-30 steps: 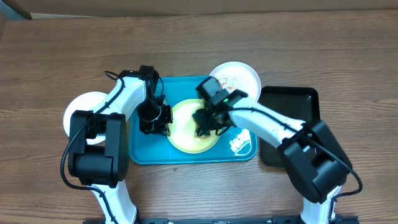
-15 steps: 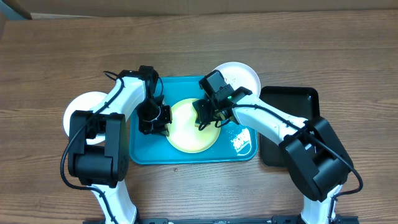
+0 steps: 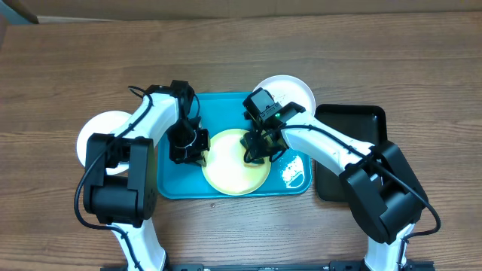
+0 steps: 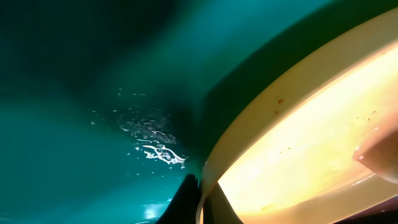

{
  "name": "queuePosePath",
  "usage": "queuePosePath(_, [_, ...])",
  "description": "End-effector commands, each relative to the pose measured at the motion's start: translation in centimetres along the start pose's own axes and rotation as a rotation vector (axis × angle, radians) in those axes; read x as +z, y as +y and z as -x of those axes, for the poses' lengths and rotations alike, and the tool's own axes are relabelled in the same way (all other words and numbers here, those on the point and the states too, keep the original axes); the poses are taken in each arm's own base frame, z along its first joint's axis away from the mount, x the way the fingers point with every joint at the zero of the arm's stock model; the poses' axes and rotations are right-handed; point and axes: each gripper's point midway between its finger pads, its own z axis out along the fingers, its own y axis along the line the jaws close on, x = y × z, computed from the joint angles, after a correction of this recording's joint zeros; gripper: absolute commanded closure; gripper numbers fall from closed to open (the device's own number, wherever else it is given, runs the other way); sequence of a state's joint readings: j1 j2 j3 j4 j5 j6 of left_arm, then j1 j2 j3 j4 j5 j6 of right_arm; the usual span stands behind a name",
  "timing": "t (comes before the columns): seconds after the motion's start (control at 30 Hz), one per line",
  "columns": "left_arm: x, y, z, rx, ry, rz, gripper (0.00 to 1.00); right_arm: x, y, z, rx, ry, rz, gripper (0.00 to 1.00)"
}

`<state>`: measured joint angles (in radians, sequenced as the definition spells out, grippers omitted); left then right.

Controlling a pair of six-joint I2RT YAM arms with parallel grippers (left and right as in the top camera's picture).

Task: Clean dirty plates on tray and stack at the side
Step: 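Scrub the yellow plate with the sponge while left gripper holds it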

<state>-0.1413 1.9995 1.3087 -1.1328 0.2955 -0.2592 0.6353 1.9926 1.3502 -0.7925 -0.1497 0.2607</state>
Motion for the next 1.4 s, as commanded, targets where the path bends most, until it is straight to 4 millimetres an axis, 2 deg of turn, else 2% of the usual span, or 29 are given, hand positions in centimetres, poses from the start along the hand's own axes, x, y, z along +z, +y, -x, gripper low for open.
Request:
queuePosePath(0.0, [0.4,0.5,0.0,-0.013,0.010,0.020,0.96,0.2,-1.0,-1.0,-0.003,0.040,-0.042,0.96])
queuePosePath(0.1, [0.4,0.5,0.0,-0.013,0.009,0.020,0.96,-1.1,-1.6,0.7,0.011,-0.031,-0.101,0.96])
queuePosePath(0.13, [0.4,0.5,0.0,-0.013,0.010,0.020,0.96,-2.4,-2.3,2.6,0.047,-0.105,-0.162,0.96])
queuePosePath(0.2, [0.4,0.5,-0.1,-0.013,0.012,0.021,0.96,-3.5,-2.1,5.0,0.044,-0.198,-0.175,0.96])
queuePosePath(0.3, [0.4,0.5,-0.1,-0.013,0.012,0.021,0.96,-3.5,-1.7,5.7,0.040,-0.222,-0.157,0.96])
queuePosePath(0.6, [0.4,0.5,-0.1,-0.009,0.011,0.021,0.96,-0.1,-0.4,2.2,0.011,-0.098,-0.099,0.96])
queuePosePath(0.73, [0.4,0.5,-0.1,-0.009,0.012,0.021,0.96,1.3,2.5,1.4,-0.115,-0.064,0.037,0.96])
queuePosePath(0.9, [0.4,0.5,-0.1,-0.010,0.011,0.020,0.96,1.1,5.5,-0.3,-0.191,0.006,0.207,0.96])
queuePosePath(0.97, [0.4,0.5,-0.1,-0.010,0.011,0.021,0.96,0.7,6.8,-1.8,-0.230,0.066,0.297,0.96])
queuePosePath(1.07, [0.4,0.5,-0.1,-0.010,0.011,0.020,0.96,0.2,7.5,-3.7,-0.272,0.139,0.369,0.96])
queuePosePath(1.17, [0.4,0.5,-0.1,-0.009,0.011,0.021,0.96,0.4,5.8,-4.9,-0.261,0.191,0.282,0.96])
queuePosePath(1.27, [0.4,0.5,-0.1,-0.010,0.011,0.021,0.96,0.9,1.1,-3.9,-0.091,0.168,0.017,0.96])
queuePosePath(1.37, [0.4,0.5,-0.1,-0.009,0.012,0.020,0.96,0.2,-2.1,-2.3,0.004,0.111,-0.148,0.96])
